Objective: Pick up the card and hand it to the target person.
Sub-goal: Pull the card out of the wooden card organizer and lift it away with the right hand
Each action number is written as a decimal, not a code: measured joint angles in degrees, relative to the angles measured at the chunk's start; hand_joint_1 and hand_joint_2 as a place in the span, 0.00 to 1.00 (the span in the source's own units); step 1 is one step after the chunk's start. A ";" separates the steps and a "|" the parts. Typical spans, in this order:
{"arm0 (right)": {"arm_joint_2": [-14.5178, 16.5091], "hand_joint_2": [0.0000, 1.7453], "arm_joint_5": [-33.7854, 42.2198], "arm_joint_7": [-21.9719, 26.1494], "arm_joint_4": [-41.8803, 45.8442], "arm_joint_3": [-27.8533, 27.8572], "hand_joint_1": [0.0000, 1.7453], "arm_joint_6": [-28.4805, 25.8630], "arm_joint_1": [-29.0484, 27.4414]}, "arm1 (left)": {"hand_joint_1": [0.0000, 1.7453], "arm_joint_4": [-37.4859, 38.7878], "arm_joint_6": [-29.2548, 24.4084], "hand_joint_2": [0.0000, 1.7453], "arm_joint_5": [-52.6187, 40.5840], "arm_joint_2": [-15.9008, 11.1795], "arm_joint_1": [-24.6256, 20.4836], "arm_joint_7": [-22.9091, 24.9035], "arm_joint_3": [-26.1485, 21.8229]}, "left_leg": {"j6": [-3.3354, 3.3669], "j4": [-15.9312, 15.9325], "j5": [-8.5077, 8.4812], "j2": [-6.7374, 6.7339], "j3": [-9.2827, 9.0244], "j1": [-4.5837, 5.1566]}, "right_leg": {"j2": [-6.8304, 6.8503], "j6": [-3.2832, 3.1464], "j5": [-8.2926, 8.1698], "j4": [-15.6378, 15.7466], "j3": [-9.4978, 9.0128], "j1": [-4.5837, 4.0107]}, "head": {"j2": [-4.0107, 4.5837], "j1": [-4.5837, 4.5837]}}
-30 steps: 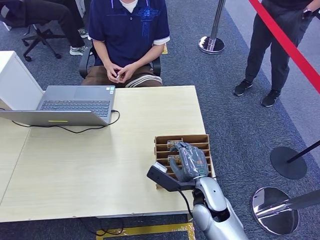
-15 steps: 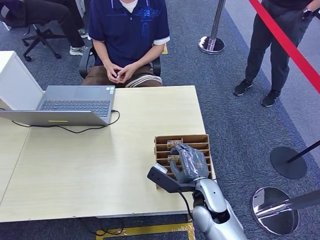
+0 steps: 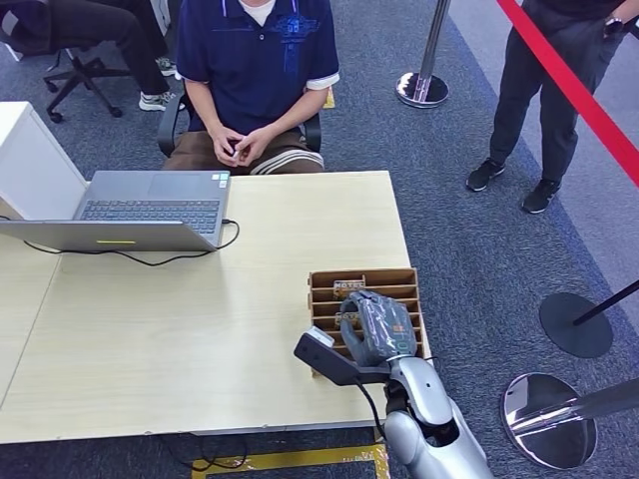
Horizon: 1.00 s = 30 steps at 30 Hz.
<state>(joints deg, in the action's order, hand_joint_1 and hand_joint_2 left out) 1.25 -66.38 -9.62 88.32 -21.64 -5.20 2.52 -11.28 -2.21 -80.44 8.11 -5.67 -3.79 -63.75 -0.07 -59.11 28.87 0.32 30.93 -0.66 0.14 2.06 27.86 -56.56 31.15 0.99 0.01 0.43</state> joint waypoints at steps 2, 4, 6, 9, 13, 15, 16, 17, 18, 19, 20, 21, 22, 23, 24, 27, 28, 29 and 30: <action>0.00 1.00 0.00 0.00 0.00 0.00 0.63 0.00 0.00 | 0.00 0.00 0.00 0.00 -0.01 -0.02 0.00 -0.02 0.06 | 0.00 0.00 0.00 0.00 0.00 0.00 | 0.00 0.00 0.00 0.00 0.00 0.00 | -0.01 0.00; 0.00 1.00 0.00 0.00 0.00 0.00 0.63 0.01 0.01 | 0.00 0.00 0.00 0.00 -0.01 -0.04 0.00 -0.03 0.08 | 0.00 0.00 0.00 0.00 0.00 0.00 | 0.00 0.00 0.00 0.00 0.00 0.00 | 0.00 0.00; 0.01 1.00 0.00 0.00 0.00 0.00 0.64 0.04 0.01 | 0.00 0.00 0.00 0.00 -0.01 -0.06 0.00 -0.04 0.10 | 0.00 0.00 0.00 0.00 0.00 0.00 | 0.00 0.00 0.00 0.00 0.00 0.00 | 0.01 0.00; 0.00 1.00 0.01 0.01 0.00 0.00 0.63 0.15 0.01 | 0.00 0.00 0.00 0.00 -0.01 -0.08 0.00 -0.04 0.10 | 0.00 0.00 0.00 0.00 0.00 0.00 | 0.00 0.00 0.00 0.00 0.00 0.00 | 0.01 0.00; 0.01 1.00 0.04 0.04 0.00 0.00 0.61 0.35 0.02 | 0.00 0.00 0.00 0.00 -0.01 -0.11 0.00 -0.01 0.10 | 0.00 0.00 0.00 0.00 0.00 0.00 | 0.00 0.00 0.00 0.00 0.00 0.00 | 0.00 0.00; 0.01 1.00 0.04 0.05 0.00 0.00 0.57 0.41 0.03 | 0.00 0.00 0.00 0.00 -0.01 -0.13 0.00 0.03 0.10 | 0.00 0.00 0.00 0.00 0.00 0.00 | 0.00 0.00 0.00 0.00 0.00 0.00 | 0.00 0.01; 0.01 1.00 0.04 0.05 0.00 0.00 0.54 0.44 0.03 | 0.00 0.00 -0.01 0.00 -0.01 -0.14 0.00 0.06 0.10 | 0.00 0.00 0.00 0.00 0.00 0.00 | 0.00 0.00 0.00 0.00 0.00 0.00 | 0.00 0.01; 0.01 1.00 0.05 0.07 0.00 0.00 0.52 0.46 0.03 | 0.00 0.00 -0.01 0.00 -0.01 -0.15 0.00 0.09 0.10 | 0.00 0.00 0.00 0.00 0.00 0.00 | 0.00 0.00 0.00 0.00 0.00 0.00 | 0.00 0.00; 0.01 1.00 0.05 0.08 -0.01 0.00 0.51 0.48 0.03 | 0.00 0.00 -0.02 0.00 -0.01 -0.16 0.00 0.12 0.10 | 0.00 0.00 0.00 0.00 0.00 0.00 | 0.00 0.00 0.00 0.00 0.00 0.00 | 0.00 0.01; 0.01 1.00 0.06 0.09 -0.03 0.00 0.51 0.50 0.03 | 0.00 0.00 -0.02 0.00 -0.01 -0.17 0.00 0.14 0.10 | 0.00 0.00 0.00 0.00 0.00 0.00 | 0.00 0.00 0.00 0.00 0.00 0.00 | 0.00 0.01; 0.00 1.00 0.08 0.10 -0.07 0.00 0.51 0.52 0.04 | 0.00 0.00 -0.02 0.00 -0.01 -0.18 0.00 0.15 0.10 | 0.00 0.00 0.00 0.00 0.00 0.00 | 0.00 0.00 0.00 0.00 0.00 0.00 | 0.01 0.01; 0.01 1.00 0.11 0.11 -0.14 0.00 0.50 0.55 0.05 | 0.00 0.00 -0.04 0.00 -0.01 -0.19 0.00 0.17 0.10 | 0.00 0.00 0.00 0.00 0.00 0.00 | 0.00 0.00 0.00 0.00 0.00 0.00 | 0.01 0.00; 0.01 1.00 0.15 0.13 -0.22 0.00 0.49 0.57 0.06 | 0.00 0.00 -0.08 0.00 -0.01 -0.21 0.00 0.19 0.10 | 0.00 0.00 0.00 0.00 0.00 0.00 | 0.00 0.00 0.00 0.00 0.00 0.00 | 0.01 0.00; 0.01 1.00 0.19 0.15 -0.31 0.00 0.48 0.60 0.08 | 0.00 0.00 -0.12 0.00 -0.01 -0.23 0.00 0.20 0.10 | 0.00 0.00 0.00 0.00 0.00 0.00 | 0.00 0.00 0.00 0.00 0.00 0.00 | 0.00 0.00; 0.02 1.00 0.21 0.17 -0.37 0.00 0.48 0.61 0.10 | 0.00 0.00 -0.15 0.00 -0.01 -0.25 0.00 0.21 0.09 | 0.00 0.00 0.00 0.00 0.00 0.00 | 0.00 0.00 0.00 0.00 0.00 0.00 | 0.00 0.00; 0.02 1.00 0.23 0.20 -0.44 0.00 0.51 0.65 0.15 | 0.00 0.00 -0.17 0.00 -0.01 -0.32 0.00 0.23 0.08 | 0.00 0.00 0.00 0.00 0.00 0.00 | 0.00 0.00 0.00 0.00 0.00 0.00 | 0.00 0.00; 0.02 1.00 0.23 0.20 -0.45 0.00 0.52 0.66 0.17 | 0.00 0.00 -0.18 0.00 -0.01 -0.33 0.00 0.25 0.08 | 0.00 0.00 0.00 0.00 0.00 0.00 | 0.00 0.00 0.00 0.00 0.00 0.00 | 0.00 0.01; 0.02 1.00 0.24 0.20 -0.46 0.00 0.53 0.66 0.19 | 0.00 0.00 -0.18 0.00 -0.01 -0.35 0.00 0.26 0.08 | 0.00 0.00 0.00 0.00 0.00 0.00 | 0.00 0.00 0.00 0.00 0.00 0.00 | 0.00 0.01; 0.02 1.00 0.26 0.21 -0.48 0.00 0.55 0.66 0.21 | 0.00 0.00 -0.17 0.00 -0.01 -0.36 0.00 0.27 0.08 | 0.00 0.00 0.00 0.00 0.00 0.00 | 0.00 0.00 0.00 0.00 0.00 0.00 | 0.00 0.01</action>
<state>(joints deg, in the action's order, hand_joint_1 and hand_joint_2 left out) 1.27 -66.12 -9.41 87.84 -21.64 -4.54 2.73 -11.28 -2.38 -80.46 7.75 -5.67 -3.51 -63.67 -0.07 -59.11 28.87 0.32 30.94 -0.66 0.14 2.06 27.86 -56.56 31.15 0.99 0.01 0.44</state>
